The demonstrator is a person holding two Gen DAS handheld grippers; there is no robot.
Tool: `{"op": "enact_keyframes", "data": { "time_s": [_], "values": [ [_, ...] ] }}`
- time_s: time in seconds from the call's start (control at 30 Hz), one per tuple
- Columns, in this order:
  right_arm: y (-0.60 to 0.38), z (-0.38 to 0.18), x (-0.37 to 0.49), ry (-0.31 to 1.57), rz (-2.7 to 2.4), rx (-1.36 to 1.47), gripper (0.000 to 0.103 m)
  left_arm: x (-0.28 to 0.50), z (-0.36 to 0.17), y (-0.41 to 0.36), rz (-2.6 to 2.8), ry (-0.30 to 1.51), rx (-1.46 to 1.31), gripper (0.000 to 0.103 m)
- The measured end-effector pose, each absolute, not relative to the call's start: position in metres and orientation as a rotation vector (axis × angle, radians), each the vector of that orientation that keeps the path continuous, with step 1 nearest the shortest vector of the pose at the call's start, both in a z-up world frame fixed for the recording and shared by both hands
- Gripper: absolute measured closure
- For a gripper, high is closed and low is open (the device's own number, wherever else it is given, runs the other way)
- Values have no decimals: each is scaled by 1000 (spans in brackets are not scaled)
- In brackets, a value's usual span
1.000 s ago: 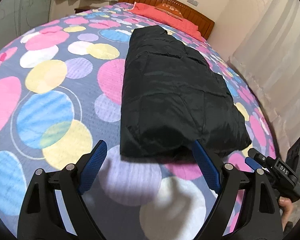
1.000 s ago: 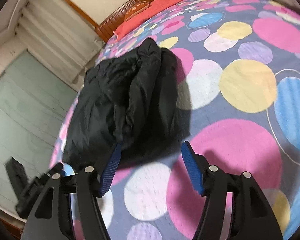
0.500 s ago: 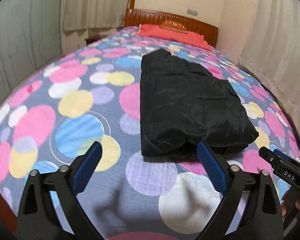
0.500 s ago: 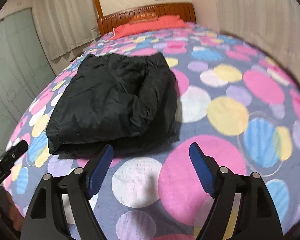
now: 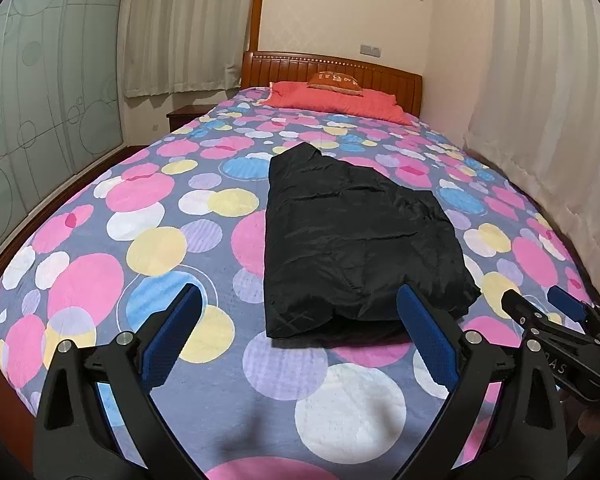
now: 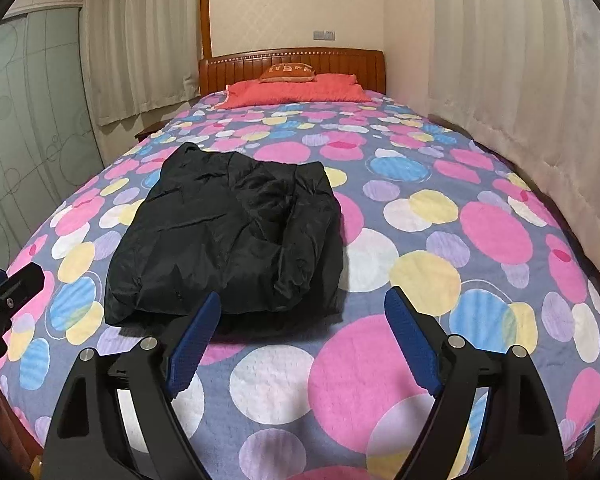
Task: Fold large clothes
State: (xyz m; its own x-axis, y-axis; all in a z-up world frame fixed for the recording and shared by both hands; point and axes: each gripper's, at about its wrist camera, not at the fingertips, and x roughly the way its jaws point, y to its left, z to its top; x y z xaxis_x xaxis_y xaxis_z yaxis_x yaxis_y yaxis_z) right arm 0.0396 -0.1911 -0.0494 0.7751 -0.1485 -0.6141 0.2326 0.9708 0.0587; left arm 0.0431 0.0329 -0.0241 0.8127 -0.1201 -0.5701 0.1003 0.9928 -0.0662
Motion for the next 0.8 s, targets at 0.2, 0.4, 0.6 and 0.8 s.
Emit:
{"op": "enact_keyframes", "data": {
  "time_s": [0.2,0.4,0.6,0.8],
  "values": [
    [-188,-41,36,633,-203,135,20,41,-22,32,-118,614,-35,5],
    [-184,-33,33,618,-194,133,20,41,-21,32,-121,615,-35,5],
    [-181,-27,29,603,-187,132,20,34,-12,28,-124,599,-25,5],
    [-178,-25,27,599,-184,130,20,34,-11,28,-123,598,-25,5]
  ]
}}
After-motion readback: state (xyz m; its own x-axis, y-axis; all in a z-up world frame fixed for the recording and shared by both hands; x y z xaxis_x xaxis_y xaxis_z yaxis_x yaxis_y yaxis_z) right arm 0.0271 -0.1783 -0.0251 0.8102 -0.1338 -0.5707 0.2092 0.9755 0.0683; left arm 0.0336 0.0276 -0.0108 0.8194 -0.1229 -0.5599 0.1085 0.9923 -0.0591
